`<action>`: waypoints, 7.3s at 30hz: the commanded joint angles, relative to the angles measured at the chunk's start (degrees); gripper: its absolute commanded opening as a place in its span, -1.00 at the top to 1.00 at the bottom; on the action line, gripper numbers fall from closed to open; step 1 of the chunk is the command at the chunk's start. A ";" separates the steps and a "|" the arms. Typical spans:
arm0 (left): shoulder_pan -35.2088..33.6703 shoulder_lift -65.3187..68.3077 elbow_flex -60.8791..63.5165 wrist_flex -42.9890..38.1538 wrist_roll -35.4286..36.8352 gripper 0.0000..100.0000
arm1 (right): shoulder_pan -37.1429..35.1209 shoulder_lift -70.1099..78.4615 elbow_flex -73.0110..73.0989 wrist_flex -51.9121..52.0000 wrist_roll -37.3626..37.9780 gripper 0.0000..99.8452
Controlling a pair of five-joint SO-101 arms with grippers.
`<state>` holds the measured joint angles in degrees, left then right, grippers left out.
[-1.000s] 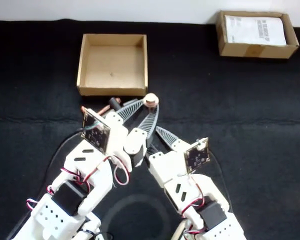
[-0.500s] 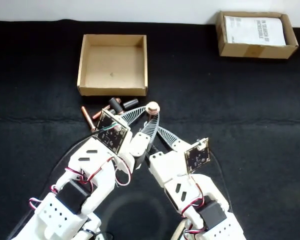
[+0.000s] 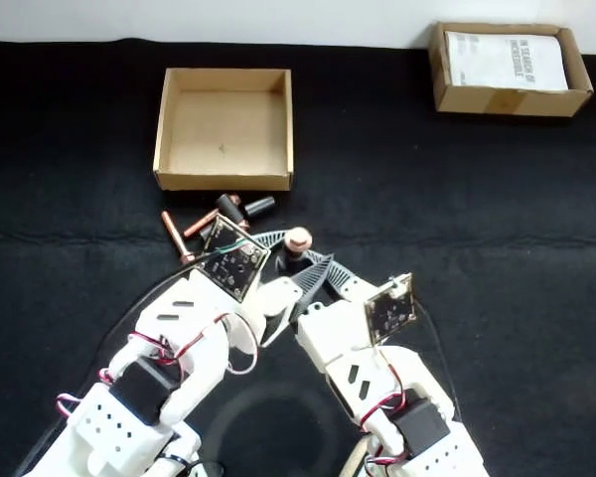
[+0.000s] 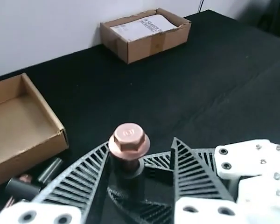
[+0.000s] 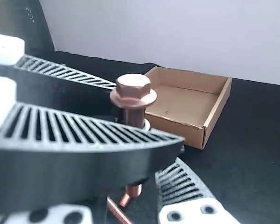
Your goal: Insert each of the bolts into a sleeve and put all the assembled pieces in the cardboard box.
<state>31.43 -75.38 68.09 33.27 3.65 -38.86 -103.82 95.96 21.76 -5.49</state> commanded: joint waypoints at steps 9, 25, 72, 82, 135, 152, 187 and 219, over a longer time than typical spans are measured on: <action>-12.70 -0.48 -2.86 4.40 -7.21 0.63 | 2.24 -1.01 7.16 -0.13 2.64 0.99; -18.68 -22.99 -4.44 14.59 -7.30 0.64 | 4.18 -0.48 1.80 -0.22 5.45 0.99; -55.96 -28.26 28.97 19.87 -10.20 0.98 | 12.44 98.51 -92.26 -4.88 12.40 0.99; -56.04 -28.35 28.97 20.13 -10.46 0.98 | 9.36 122.77 -111.25 -5.05 31.91 0.99; -58.24 -28.18 28.97 20.22 -10.55 0.97 | -0.66 154.07 -186.51 79.43 16.79 0.58; -58.24 -28.18 28.97 20.22 -10.55 0.97 | -1.45 142.81 -154.68 79.16 16.26 0.68; -58.24 -28.18 28.97 20.22 -10.55 0.97 | -1.54 106.51 -74.42 25.98 34.11 0.68; -58.24 -28.35 28.97 20.22 -10.55 0.97 | -0.66 145.10 -122.68 25.45 40.26 0.68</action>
<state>-26.15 -102.29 96.13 53.23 -6.64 -40.79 39.91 -21.58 45.76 34.15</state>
